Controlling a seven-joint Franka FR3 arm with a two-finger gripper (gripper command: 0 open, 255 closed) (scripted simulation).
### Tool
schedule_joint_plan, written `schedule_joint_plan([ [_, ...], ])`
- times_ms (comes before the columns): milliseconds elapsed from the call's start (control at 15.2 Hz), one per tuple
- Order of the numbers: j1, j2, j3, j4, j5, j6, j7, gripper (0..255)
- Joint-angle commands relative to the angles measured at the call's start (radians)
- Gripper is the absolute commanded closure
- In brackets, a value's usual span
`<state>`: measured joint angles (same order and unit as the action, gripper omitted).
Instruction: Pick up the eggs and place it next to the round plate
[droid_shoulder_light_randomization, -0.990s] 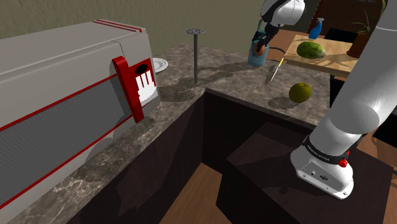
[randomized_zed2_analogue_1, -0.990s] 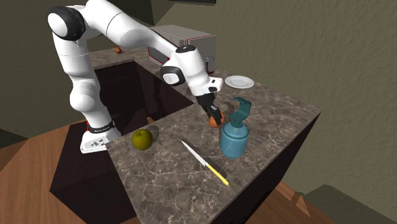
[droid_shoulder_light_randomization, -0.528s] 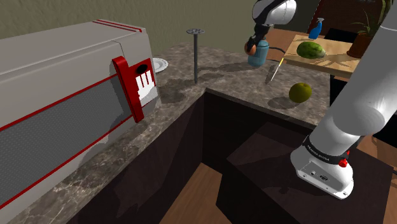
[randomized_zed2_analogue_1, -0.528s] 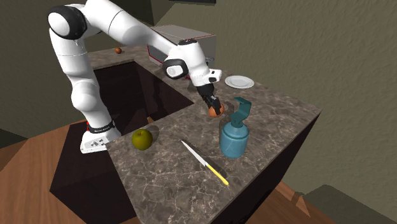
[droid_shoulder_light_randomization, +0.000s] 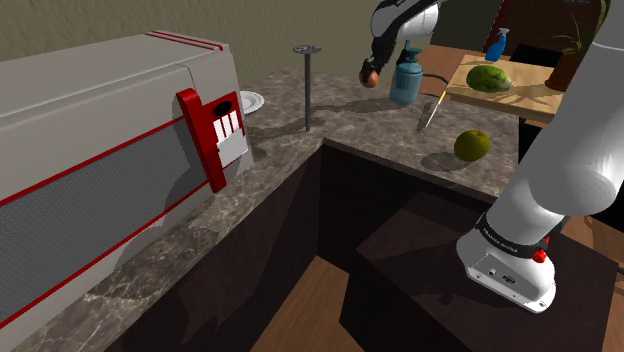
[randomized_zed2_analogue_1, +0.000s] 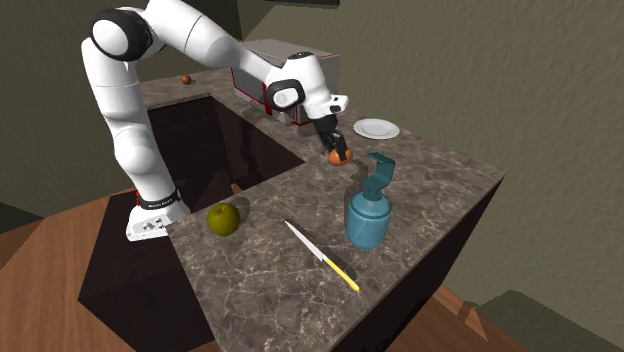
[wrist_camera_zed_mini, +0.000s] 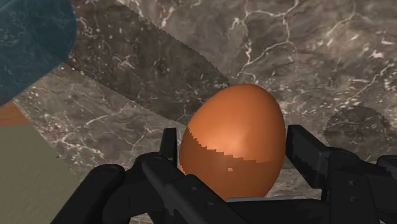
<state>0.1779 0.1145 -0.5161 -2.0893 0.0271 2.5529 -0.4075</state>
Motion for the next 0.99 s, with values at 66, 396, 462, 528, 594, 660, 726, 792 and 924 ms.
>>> schedule_joint_plan([
  [66,0.036,0.038,0.022,0.044,-0.013,-0.012,0.075,255],
  [396,0.100,0.097,0.053,0.124,-0.037,-0.045,0.195,255],
  [462,0.112,0.112,0.059,0.144,-0.040,-0.053,0.217,255],
  [528,0.124,0.127,0.065,0.165,-0.042,-0.061,0.238,255],
  [594,0.135,0.143,0.071,0.187,-0.044,-0.071,0.259,255],
  [660,0.146,0.159,0.077,0.210,-0.046,-0.081,0.278,255],
  [726,0.156,0.176,0.083,0.235,-0.046,-0.091,0.297,255],
  [792,0.167,0.194,0.088,0.261,-0.047,-0.102,0.316,255],
  [924,0.186,0.233,0.098,0.318,-0.046,-0.127,0.351,255],
])
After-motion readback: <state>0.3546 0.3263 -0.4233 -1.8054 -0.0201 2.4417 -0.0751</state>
